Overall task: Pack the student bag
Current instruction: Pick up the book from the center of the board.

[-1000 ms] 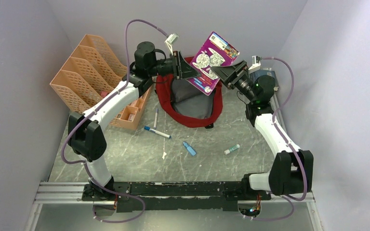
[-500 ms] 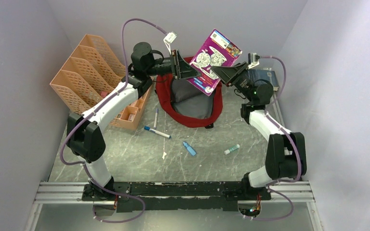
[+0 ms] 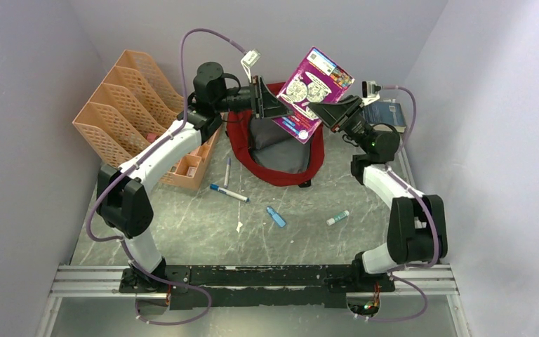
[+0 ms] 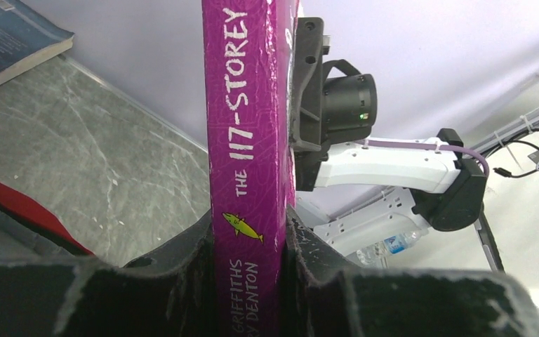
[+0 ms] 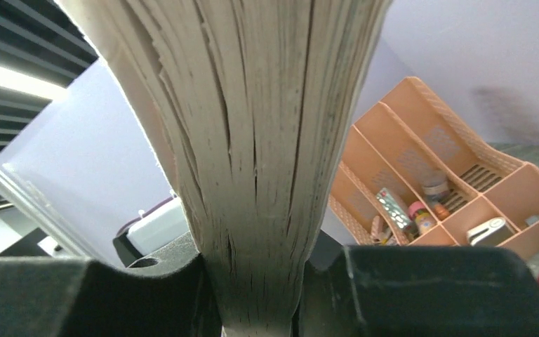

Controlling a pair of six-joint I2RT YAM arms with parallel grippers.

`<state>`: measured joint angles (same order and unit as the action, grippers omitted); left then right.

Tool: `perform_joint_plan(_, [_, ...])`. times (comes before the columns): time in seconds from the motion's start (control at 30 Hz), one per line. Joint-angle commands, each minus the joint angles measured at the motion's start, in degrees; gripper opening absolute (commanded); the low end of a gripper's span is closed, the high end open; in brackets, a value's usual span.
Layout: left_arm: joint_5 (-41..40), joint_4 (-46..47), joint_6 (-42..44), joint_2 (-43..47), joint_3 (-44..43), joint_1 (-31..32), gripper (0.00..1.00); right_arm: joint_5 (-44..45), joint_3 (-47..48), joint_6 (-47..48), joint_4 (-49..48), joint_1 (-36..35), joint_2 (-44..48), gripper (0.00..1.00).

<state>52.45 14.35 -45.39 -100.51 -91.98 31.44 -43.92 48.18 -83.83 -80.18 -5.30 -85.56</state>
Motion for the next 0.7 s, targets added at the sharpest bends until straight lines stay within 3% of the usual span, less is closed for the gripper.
perform_joint_plan(0.0, [-3.5, 0.34, 4.12, 2.26, -2.43, -0.14, 0.05, -0.73, -0.11, 10.88, 10.11, -0.15, 5.95, 0.05])
perform_joint_plan(0.07, [-3.09, 1.4, 3.64, 2.08, -2.09, -0.38, 0.05, -0.93, -0.09, 15.38, 15.59, -0.12, 7.9, 0.06])
perform_joint_plan(0.17, [-1.35, 4.1, 2.82, 1.92, -1.59, -0.6, 0.05, -1.05, -0.56, 19.28, 20.55, -0.04, 10.35, 0.26])
perform_joint_plan(0.23, [0.0, 5.72, 2.3, 1.94, -0.97, -0.66, 0.05, -1.46, -0.71, 19.54, 20.83, 0.31, 10.99, 0.31])
perform_joint_plan(0.3, [0.64, 6.95, 2.06, 2.02, -0.03, -0.7, 0.05, -2.42, -0.65, 17.92, 18.42, 0.74, 10.88, 0.29])
perform_joint_plan(0.4, [1.5, 8.15, 1.87, 2.01, 0.85, -0.72, 0.05, -3.17, -0.63, 14.06, 12.72, 1.19, 10.15, 0.14])
perform_joint_plan(0.43, [1.74, 8.79, 1.4, 1.99, 0.99, -0.85, 0.09, -3.26, -0.63, 12.85, 11.16, 1.26, 9.81, 0.08])
perform_joint_plan(0.5, [1.22, 10.01, -0.06, 2.15, 1.37, -1.02, 0.36, -2.07, -0.77, 9.92, 9.17, 1.39, 9.46, 0.0])
perform_joint_plan(0.57, [-0.13, 12.21, -1.89, 2.62, 2.22, -1.15, 0.61, 0.9, -1.21, 6.92, 7.56, 1.43, 9.53, 0.0])
perform_joint_plan(0.63, [-1.82, 15.37, -3.79, 2.77, 2.63, -1.12, 0.75, 4.68, -1.8, 2.9, 3.93, 1.35, 9.05, 0.0])
perform_joint_plan(0.67, [-2.86, 17.33, -5.78, 2.7, 2.87, -1.14, 0.87, 6.57, -1.86, 0.65, 1.74, 1.35, 8.55, 0.0])
